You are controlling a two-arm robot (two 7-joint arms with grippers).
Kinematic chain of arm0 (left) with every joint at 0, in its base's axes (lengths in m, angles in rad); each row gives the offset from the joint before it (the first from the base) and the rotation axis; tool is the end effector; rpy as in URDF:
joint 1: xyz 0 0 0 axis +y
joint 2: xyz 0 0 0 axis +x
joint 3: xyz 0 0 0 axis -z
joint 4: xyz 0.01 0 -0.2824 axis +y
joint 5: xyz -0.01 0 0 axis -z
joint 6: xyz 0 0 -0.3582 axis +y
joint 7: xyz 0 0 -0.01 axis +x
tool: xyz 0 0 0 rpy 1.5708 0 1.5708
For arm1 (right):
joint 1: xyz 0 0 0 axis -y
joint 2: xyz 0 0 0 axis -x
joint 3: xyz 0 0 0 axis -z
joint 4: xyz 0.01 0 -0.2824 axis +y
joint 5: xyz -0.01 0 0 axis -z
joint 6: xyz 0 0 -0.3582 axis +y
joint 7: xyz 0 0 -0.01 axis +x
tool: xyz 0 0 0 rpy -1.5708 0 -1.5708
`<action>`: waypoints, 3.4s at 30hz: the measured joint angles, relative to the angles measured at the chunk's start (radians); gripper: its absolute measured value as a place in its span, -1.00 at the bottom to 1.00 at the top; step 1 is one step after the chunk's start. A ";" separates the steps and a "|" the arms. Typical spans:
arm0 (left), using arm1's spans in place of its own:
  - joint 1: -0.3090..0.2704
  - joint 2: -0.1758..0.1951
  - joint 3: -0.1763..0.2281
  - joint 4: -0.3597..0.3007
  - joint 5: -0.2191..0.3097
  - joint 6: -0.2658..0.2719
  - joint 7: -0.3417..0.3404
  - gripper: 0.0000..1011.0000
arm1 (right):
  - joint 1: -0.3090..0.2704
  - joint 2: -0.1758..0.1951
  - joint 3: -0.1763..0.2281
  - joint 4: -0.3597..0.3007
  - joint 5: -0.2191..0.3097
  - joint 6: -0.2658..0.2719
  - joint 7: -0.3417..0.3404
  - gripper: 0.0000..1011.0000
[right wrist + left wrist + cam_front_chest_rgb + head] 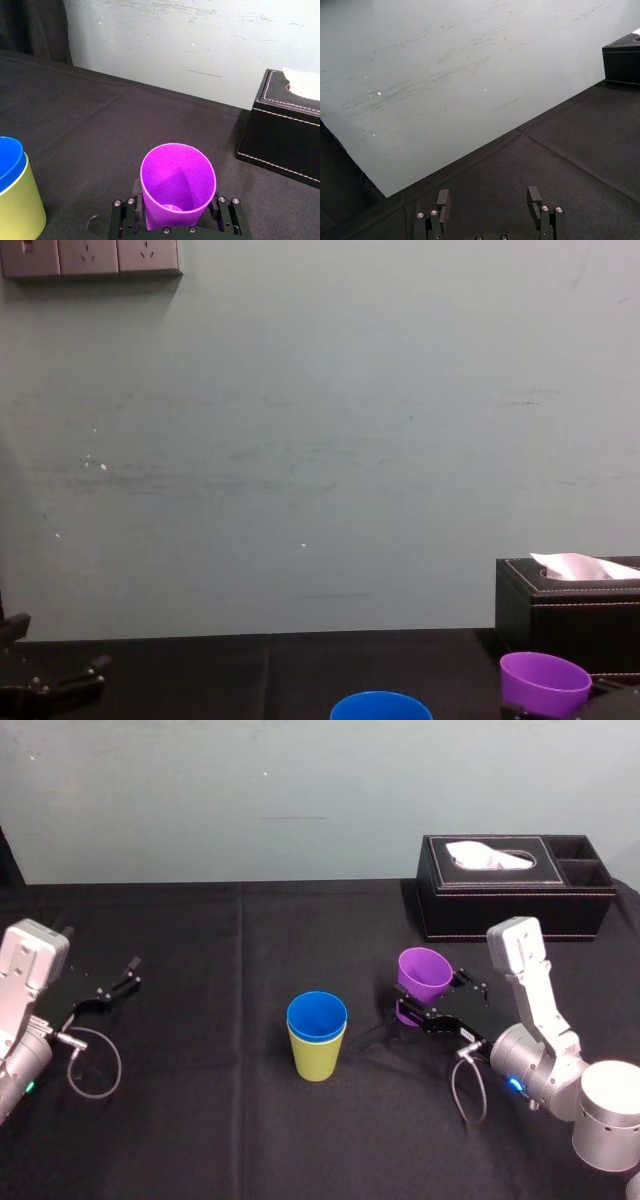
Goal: Stack the three plastic cups sequentially using one hand.
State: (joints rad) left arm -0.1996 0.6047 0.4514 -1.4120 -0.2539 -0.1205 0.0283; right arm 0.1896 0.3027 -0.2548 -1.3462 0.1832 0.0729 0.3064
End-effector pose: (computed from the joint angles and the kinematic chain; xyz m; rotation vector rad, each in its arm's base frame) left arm 0.4036 0.0653 -0.3056 0.3044 -0.2851 1.2480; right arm 0.4209 -0.0234 -0.3116 -0.2450 0.0314 -1.0869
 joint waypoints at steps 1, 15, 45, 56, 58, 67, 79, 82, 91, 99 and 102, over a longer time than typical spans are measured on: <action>0.000 0.000 0.000 0.000 0.000 0.000 0.000 1.00 | 0.000 0.000 0.000 0.000 0.000 0.000 0.000 0.47; 0.000 0.000 0.000 0.000 0.000 0.000 0.000 1.00 | -0.014 0.002 0.003 -0.023 -0.008 -0.011 -0.011 0.47; 0.000 0.000 0.000 0.000 0.000 0.000 0.000 1.00 | -0.146 0.126 0.054 -0.386 0.056 0.110 0.050 0.47; 0.000 0.000 0.000 0.000 0.000 0.000 0.000 1.00 | -0.154 0.167 0.025 -0.486 0.096 0.135 0.075 0.47; 0.000 0.000 0.000 0.000 0.000 0.000 0.000 1.00 | -0.149 0.172 0.013 -0.497 0.099 0.138 0.078 0.47; 0.000 0.000 0.000 0.000 0.000 0.000 0.000 1.00 | -0.126 0.181 -0.041 -0.525 0.098 0.145 0.081 0.47; 0.000 0.000 0.000 0.000 0.000 0.000 0.000 1.00 | -0.088 0.170 -0.112 -0.513 0.073 0.161 0.078 0.47; 0.000 0.000 0.000 0.000 0.000 0.000 0.000 1.00 | -0.079 0.166 -0.125 -0.502 0.067 0.164 0.078 0.47; 0.000 0.000 0.000 0.000 0.000 0.000 0.000 1.00 | -0.058 0.151 -0.146 -0.468 0.060 0.170 0.077 0.47; 0.000 0.000 0.000 0.000 0.000 0.000 0.000 1.00 | -0.047 0.141 -0.160 -0.447 0.055 0.168 0.079 0.47; 0.000 0.000 0.000 0.000 0.000 0.000 0.000 1.00 | -0.046 0.139 -0.163 -0.445 0.053 0.167 0.079 0.47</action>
State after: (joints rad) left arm -0.1996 0.6047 0.4514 -1.4120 -0.2539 -0.1205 0.0283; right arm 0.1440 0.4414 -0.4176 -1.7909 0.2364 0.2401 0.3849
